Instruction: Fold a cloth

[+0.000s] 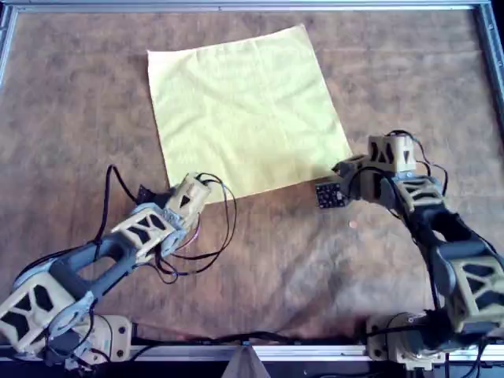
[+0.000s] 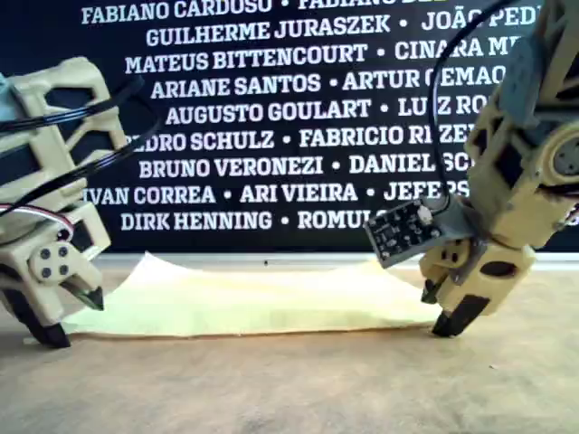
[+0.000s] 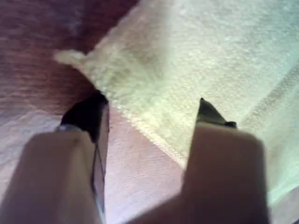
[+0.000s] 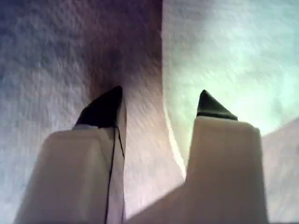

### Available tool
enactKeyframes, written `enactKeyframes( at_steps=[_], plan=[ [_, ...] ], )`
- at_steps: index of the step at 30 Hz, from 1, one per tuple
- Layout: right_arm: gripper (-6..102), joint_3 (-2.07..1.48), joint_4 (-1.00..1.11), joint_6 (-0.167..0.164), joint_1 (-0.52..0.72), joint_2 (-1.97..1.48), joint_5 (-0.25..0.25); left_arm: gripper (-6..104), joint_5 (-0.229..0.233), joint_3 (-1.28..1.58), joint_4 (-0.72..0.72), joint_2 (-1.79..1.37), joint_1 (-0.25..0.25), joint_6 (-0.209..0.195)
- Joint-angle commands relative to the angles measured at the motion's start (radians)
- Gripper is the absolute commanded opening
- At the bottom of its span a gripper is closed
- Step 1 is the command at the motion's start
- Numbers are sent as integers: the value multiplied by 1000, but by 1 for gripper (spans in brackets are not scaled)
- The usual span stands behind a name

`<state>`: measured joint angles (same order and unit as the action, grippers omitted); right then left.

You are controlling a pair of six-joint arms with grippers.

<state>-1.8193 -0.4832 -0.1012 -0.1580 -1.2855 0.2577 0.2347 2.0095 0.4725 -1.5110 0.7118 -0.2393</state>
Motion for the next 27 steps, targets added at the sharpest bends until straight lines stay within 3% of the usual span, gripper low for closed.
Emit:
enactKeyframes(
  at_steps=[1, 8, 22, 27],
  plan=[
    [63, 98, 44, -3, 0, 17, -6, 68, 9, -54, -21, 14, -43, -6],
    [63, 181, 43, -3, 2, 77, -6, 68, 9, -97, -21, 31, -144, -5],
    [62, 244, 38, -3, 3, 120, -6, 68, -6, -104, -21, 31, -129, -5],
    [62, 244, 40, -3, 3, 120, -6, 66, -3, -104, -21, 32, -144, -5]
  ],
)
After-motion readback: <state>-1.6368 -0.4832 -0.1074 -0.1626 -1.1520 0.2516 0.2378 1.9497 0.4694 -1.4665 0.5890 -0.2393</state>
